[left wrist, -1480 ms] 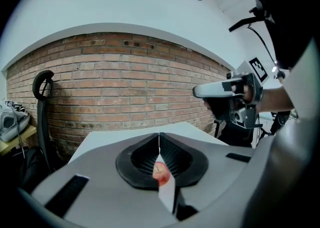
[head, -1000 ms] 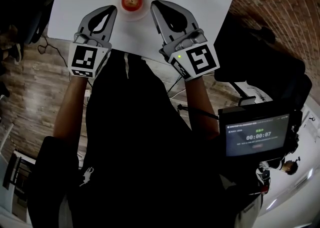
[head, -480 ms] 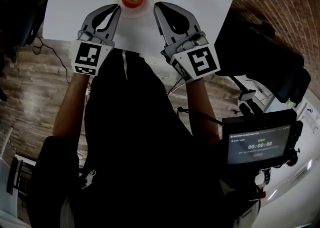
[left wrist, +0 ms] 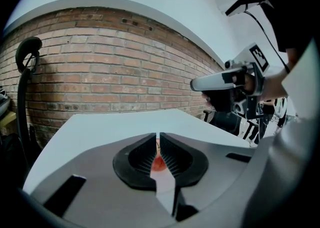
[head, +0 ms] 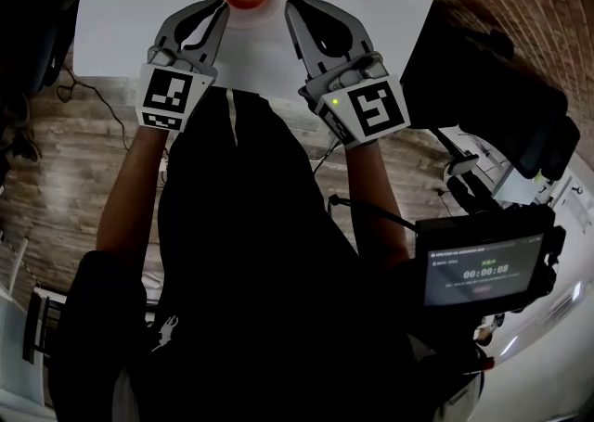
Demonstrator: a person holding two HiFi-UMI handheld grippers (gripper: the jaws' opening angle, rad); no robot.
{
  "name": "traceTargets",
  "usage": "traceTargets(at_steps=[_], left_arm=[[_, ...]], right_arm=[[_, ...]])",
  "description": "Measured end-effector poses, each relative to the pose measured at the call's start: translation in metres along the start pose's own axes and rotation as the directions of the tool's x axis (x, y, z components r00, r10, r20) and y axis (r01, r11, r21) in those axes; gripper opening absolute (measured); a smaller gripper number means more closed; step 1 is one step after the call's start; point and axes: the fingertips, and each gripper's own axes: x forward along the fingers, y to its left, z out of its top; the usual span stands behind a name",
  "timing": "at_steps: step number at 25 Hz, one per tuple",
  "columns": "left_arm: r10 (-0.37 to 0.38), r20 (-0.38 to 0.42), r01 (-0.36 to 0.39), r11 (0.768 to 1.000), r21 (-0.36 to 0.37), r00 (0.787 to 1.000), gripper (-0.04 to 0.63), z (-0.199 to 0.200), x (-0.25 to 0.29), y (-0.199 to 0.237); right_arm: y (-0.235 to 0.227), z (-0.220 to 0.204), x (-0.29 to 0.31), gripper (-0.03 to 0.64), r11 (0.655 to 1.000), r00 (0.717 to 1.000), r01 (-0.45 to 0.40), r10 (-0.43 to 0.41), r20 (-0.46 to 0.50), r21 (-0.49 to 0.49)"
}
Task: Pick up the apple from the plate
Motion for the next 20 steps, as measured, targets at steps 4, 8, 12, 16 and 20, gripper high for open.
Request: traceTargets(at_steps=[4,8,12,16,20], left_arm=[[-0.006,-0.02,0.006,1.0,0.014,1.0,0.008,-0.007,0.003,-0.001],[-0.013,-0.04,0.015,0.999,0.034,0.999,0.009,-0.011,0.007,-0.001],[-0.019,-0.049,0.021,0.999,0.04,0.999,0.009,-0.013,0.008,0.001],[-0.018,-0.051,0.02,0.999,0.042,0.999,0.009,-0.014,0.01,0.004],[-0.032,-0.064,0.035,0.998,0.044,0.997,0.014,-0.018,0.011,0.002]], right_arm=[[0.001,-0.006,0.001,0.005,1.0,1.0,0.002,-0.002,-0.022,0.007],[-0.001,-0.014,0.001,0.005,1.0,0.999,0.018,-0.017,-0.046,0.023],[0.0,-0.013,0.002,0.005,0.999,0.999,0.016,-0.015,-0.036,0.035],[-0.002,-0.016,0.003,0.005,0.999,0.998,0.027,-0.025,-0.055,0.038],[-0.003,-0.02,0.002,0.005,0.998,0.996,0.042,-0.038,-0.076,0.046]])
